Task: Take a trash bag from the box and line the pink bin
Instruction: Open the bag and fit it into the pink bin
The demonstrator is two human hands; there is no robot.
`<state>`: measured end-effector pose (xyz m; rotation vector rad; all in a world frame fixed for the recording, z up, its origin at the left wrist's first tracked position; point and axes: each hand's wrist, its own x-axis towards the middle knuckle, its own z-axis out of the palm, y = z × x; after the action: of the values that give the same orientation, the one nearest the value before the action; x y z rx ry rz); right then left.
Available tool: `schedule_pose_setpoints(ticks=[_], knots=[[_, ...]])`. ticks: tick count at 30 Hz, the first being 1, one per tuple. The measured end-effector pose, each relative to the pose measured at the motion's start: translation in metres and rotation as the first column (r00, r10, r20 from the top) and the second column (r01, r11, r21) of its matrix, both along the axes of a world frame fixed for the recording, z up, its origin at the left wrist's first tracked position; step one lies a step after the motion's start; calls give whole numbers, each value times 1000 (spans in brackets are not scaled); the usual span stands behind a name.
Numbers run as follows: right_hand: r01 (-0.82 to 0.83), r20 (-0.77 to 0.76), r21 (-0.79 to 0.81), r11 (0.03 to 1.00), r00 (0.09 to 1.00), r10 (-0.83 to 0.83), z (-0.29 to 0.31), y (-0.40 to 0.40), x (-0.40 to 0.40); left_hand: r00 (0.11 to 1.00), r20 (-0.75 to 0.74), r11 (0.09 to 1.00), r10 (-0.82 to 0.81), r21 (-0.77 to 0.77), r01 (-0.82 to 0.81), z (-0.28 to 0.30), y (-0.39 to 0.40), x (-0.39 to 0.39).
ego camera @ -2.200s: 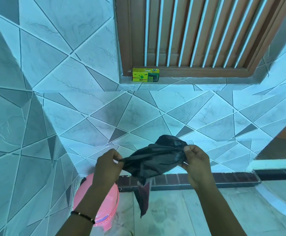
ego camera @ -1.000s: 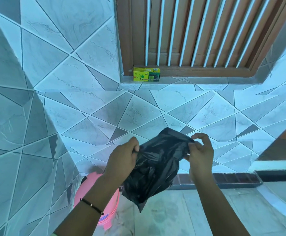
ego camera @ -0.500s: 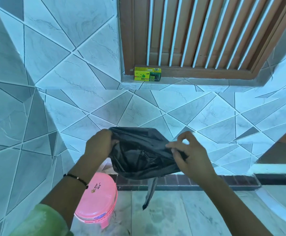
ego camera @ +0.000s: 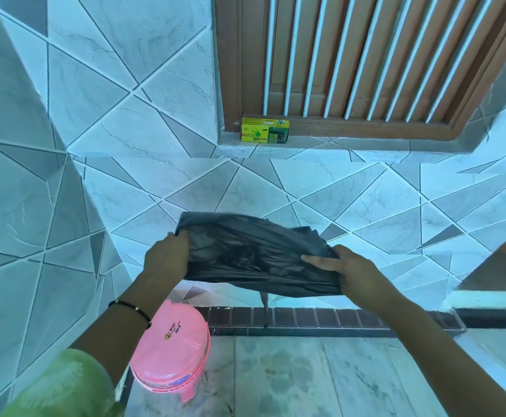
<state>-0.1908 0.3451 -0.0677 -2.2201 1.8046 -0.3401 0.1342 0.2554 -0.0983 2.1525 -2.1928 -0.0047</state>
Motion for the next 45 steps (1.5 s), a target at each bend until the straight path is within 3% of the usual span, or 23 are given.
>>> schedule_pose_setpoints(ticks=[5, 9, 12, 15, 18, 21, 24, 26, 29, 32, 33, 36, 37, 39, 42, 45], knots=[[59, 190, -350, 935, 982, 9, 0, -2, -8, 957, -26, 956, 288, 62, -286, 4, -7, 18], [150, 345, -290, 945, 938, -42, 2, -6, -11, 935, 134, 926, 330, 145, -347, -4, -3, 29], [162, 388, -239, 957, 920, -59, 7, -11, -1, 975, 157, 958, 156, 215, -188, -8, 5, 10], [66, 368, -282, 957, 929, 44, 18, -18, 19, 971, -218, 958, -95, 245, 149, 1, 15, -31], [-113, 289, -342, 933, 932, 219, 32, -19, 40, 769, -548, 906, -329, 46, 421, 15, 19, -70], [-195, 246, -369, 908, 922, 298, 43, -20, 47, 658, -589, 846, -469, -86, 526, 18, 14, -85], [-138, 304, -417, 898, 911, 281, 50, -21, 31, 710, -615, 918, -343, -61, 391, 9, 6, -72], [-41, 465, -380, 924, 855, 229, 56, -17, 18, 660, -700, 957, -271, -124, 260, 5, 6, -61], [-56, 602, -278, 959, 768, 219, 60, -10, 9, 442, -882, 985, -160, -175, 8, 16, 6, -54], [-155, 443, -141, 978, 873, 203, 54, -7, 9, 125, -987, 990, -99, -110, -87, 29, 1, -57], [-172, 329, -85, 981, 925, 191, 50, -7, 9, 140, -979, 981, -145, -161, -105, 31, 1, -59], [-87, -125, 11, 996, 988, 88, 35, -14, 8, 454, -788, 860, -416, -503, -85, 32, 11, -59], [-16, -205, 24, 1000, 979, 20, 34, -17, 6, 508, -696, 797, -508, -603, -31, 33, 16, -57], [103, -226, 24, 994, 970, -95, 37, -23, -1, 565, -475, 658, -675, -735, 168, 31, 25, -49], [184, -115, -25, 983, 976, -186, 46, -30, -16, 608, -92, 496, -789, -679, 541, 17, 31, -34], [219, 21, -18, 976, 976, -219, 53, -33, -27, 645, 88, 532, -759, -487, 692, 4, 28, -15]])
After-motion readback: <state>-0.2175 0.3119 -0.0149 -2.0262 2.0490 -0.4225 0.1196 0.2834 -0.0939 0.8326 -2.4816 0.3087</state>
